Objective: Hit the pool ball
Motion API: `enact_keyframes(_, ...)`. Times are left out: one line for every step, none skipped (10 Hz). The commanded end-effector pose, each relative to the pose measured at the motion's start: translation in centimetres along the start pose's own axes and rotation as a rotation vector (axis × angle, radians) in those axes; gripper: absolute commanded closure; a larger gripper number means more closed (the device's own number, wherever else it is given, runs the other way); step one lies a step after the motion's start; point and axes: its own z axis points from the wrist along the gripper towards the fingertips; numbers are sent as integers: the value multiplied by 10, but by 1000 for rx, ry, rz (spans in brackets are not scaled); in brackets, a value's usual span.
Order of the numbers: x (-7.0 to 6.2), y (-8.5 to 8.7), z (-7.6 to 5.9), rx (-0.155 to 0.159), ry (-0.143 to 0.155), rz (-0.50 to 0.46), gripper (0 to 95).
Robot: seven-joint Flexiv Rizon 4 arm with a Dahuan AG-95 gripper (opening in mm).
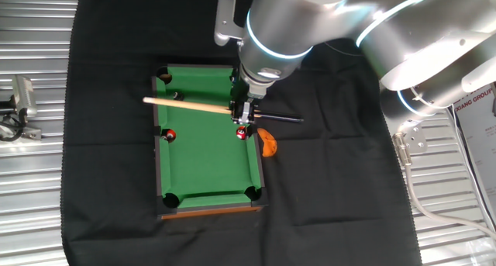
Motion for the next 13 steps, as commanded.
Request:
enact_keyframes(4, 0, 2, 11, -6, 18, 950)
enact_keyframes(5, 0, 2, 15, -7, 18, 950)
enact_keyframes(5, 0, 2, 15, -7, 18, 950)
enact_keyframes(5, 0, 2, 14, -8, 18, 950)
enact_keyframes(5, 0, 1, 10, -7, 18, 950)
enact_keyframes(6, 2, -1, 8, -7, 18, 950)
enact_keyframes(8, 6, -3, 12, -6, 18, 950)
enact_keyframes(11, 10, -3, 13, -6, 18, 950)
enact_keyframes(14, 12, -1, 11, -8, 18, 950)
enact_keyframes(18, 14, 1, 10, -7, 18, 950)
enact_keyframes(21, 14, 2, 8, -11, 18, 950)
enact_keyframes(25, 13, 3, 5, -9, 18, 950)
enact_keyframes(29, 13, 4, 6, -9, 18, 950)
